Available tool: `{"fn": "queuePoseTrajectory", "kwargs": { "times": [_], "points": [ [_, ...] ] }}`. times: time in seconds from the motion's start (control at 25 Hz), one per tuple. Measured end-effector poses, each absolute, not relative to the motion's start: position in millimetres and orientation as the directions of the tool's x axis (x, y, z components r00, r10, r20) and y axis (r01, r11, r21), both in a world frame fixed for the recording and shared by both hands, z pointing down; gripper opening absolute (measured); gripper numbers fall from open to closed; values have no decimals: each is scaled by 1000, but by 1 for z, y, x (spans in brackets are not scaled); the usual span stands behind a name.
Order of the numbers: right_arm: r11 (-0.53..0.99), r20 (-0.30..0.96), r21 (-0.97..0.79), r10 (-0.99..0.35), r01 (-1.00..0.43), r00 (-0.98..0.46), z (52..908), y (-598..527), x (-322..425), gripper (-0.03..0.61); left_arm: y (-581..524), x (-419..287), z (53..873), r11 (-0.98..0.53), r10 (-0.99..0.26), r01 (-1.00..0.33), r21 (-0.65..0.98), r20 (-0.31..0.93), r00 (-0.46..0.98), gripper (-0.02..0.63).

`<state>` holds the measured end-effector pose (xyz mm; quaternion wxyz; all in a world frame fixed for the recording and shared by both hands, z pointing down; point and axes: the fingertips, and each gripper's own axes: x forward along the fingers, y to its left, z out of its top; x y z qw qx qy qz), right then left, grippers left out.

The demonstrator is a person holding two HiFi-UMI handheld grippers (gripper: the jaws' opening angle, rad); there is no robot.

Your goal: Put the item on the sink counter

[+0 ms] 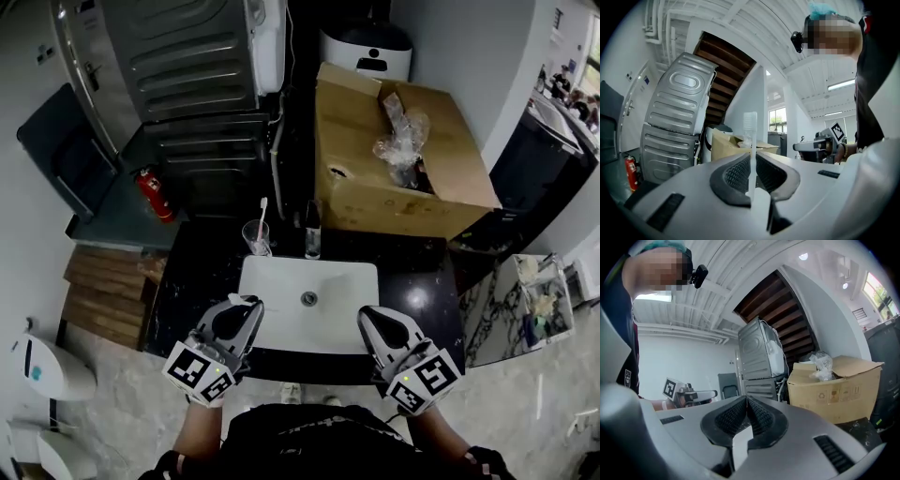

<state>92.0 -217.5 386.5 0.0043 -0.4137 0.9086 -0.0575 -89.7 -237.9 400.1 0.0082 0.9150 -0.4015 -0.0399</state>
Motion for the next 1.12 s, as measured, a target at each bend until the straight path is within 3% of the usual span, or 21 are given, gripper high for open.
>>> {"fn": "queuePoseTrajectory", "kwargs": {
  "times": [0.68,0.88,1.12],
  "points": [
    [607,131,-111,-776,-787,-617,434,-305,23,38,-429,-156,471,-597,-793,-802,-24,-134,595,44],
    [583,134,-139,-790,-800,-599,440,-317,19,38,-484,-166,521,-569,-820,-822,5,-78,567,44],
    [541,221,-125,-802,-832,-555,458,-316,28,39,-506,-163,568,-571,-821,-821,18,3,571,44]
  ]
}}
